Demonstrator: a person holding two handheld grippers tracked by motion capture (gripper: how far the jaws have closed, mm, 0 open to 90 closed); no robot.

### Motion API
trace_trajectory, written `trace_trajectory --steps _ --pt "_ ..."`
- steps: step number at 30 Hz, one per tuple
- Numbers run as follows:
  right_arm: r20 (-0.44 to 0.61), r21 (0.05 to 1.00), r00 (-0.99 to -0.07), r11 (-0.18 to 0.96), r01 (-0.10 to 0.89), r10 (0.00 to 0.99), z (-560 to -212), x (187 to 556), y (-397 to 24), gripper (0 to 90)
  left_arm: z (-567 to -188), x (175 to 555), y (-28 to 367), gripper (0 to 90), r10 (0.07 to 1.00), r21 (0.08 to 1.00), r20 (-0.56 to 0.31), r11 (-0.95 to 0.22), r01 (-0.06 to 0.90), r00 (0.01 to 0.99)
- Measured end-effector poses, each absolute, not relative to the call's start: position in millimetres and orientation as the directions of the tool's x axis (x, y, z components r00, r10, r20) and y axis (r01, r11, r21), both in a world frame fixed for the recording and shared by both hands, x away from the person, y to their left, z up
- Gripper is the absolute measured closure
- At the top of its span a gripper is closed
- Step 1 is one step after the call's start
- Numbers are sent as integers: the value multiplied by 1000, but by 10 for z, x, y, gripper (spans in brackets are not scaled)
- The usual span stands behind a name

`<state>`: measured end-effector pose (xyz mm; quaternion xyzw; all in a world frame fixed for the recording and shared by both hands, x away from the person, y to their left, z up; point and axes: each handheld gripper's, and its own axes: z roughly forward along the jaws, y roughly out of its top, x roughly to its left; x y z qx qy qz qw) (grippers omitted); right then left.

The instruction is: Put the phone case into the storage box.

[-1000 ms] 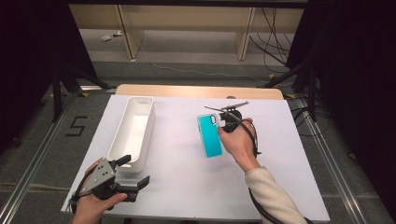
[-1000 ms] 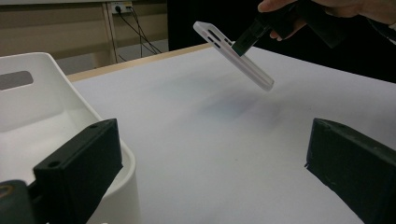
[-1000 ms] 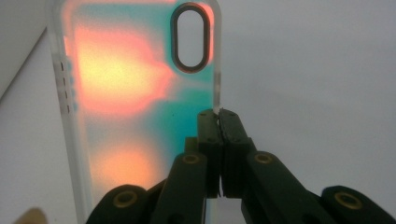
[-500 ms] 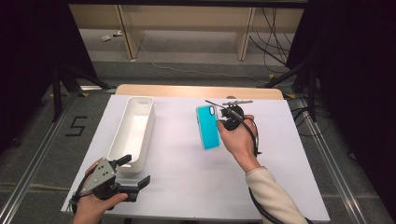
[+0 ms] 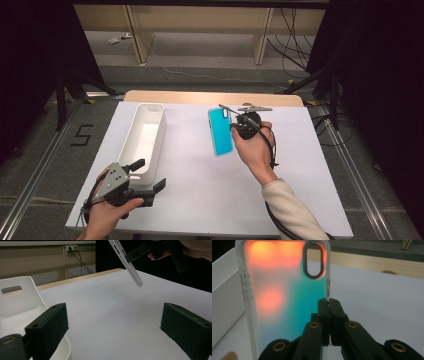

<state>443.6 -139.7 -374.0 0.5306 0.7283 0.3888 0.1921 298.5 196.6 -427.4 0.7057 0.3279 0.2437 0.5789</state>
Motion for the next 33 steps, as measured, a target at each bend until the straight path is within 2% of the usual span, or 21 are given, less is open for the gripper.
trace_trajectory --steps 13,33 --pt "124 823 -404 133 552 906 -3645 4349 -1340 894 -4046 3204 1608 126 759 977 -17 -125 171 651" --pt "134 833 -418 127 539 898 -3636 4284 -1237 893 -3853 3478 1298 183 764 978 3 -138 158 646"
